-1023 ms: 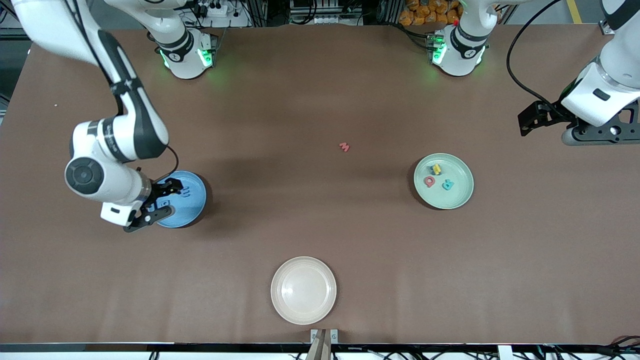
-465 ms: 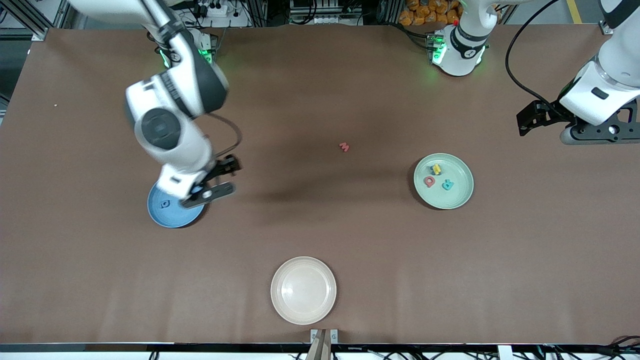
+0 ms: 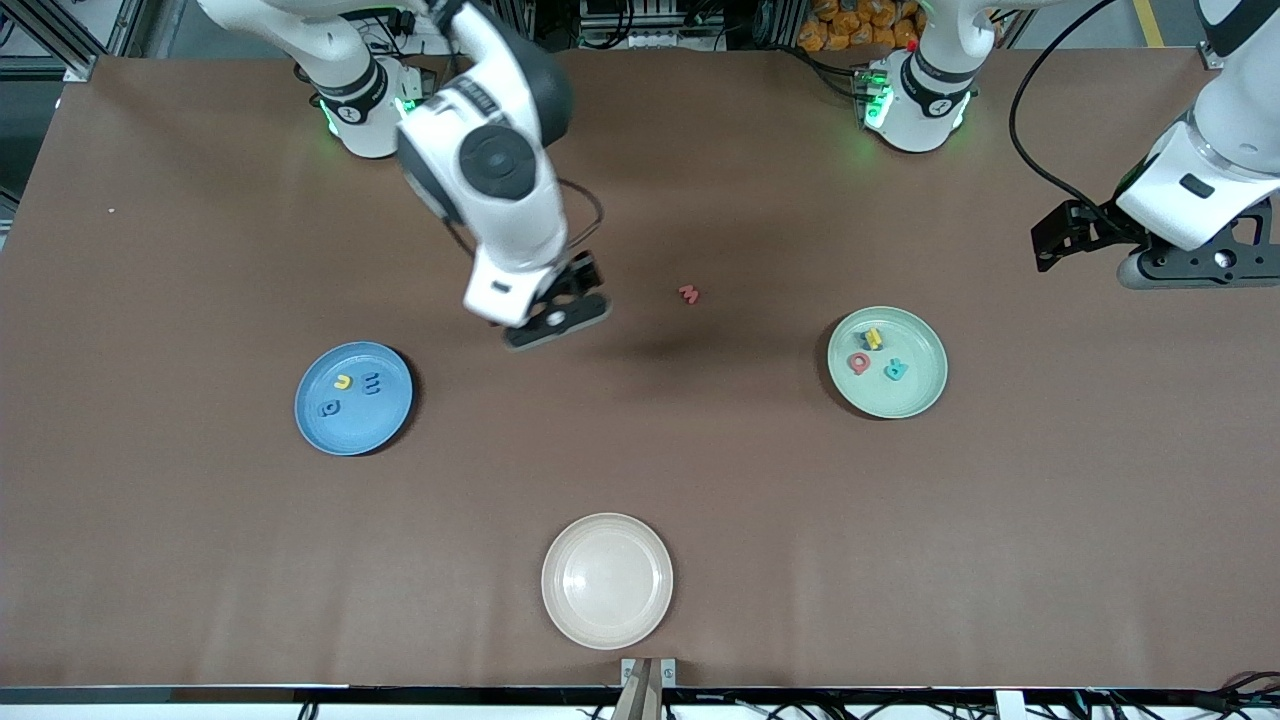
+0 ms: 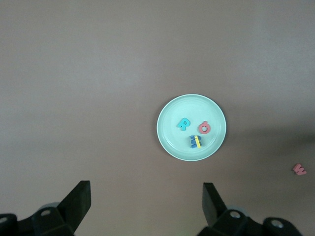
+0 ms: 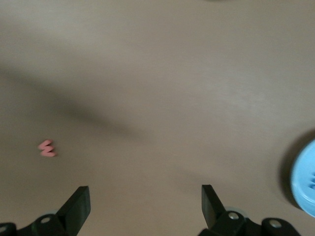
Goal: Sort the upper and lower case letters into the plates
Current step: 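Move the right gripper back to the pink letter w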
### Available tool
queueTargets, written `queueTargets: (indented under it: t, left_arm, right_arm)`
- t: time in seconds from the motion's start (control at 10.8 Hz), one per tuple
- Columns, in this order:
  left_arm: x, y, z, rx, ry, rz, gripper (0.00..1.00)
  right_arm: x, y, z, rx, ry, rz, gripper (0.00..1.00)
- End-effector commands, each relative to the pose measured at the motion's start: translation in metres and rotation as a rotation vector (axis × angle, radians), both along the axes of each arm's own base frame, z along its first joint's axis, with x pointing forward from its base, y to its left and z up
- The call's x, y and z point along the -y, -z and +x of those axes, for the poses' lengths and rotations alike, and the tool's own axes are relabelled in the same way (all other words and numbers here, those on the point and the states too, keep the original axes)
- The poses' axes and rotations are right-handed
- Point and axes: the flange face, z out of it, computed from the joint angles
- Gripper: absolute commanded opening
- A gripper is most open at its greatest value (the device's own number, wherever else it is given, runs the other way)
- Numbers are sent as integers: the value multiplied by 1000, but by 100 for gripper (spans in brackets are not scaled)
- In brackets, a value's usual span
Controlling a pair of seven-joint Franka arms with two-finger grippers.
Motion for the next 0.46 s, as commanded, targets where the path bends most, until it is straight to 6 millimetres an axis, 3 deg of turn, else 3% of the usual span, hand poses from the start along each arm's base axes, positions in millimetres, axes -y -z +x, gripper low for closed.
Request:
queueTargets:
  t: [0.0,0.28,0.37]
  left_arm:
    - [6,-4,-7,14,-12,-19,100]
    - [7,-4,-7,14,-11,-19,100]
    - [8,-4,-8,14,-9,-19,100]
  right_arm:
    - [-45,21,-23,7,-4,37,100]
    - [-91,44,-54,35,-75,90,100]
    - [-106,60,-69,26,-108,83,98]
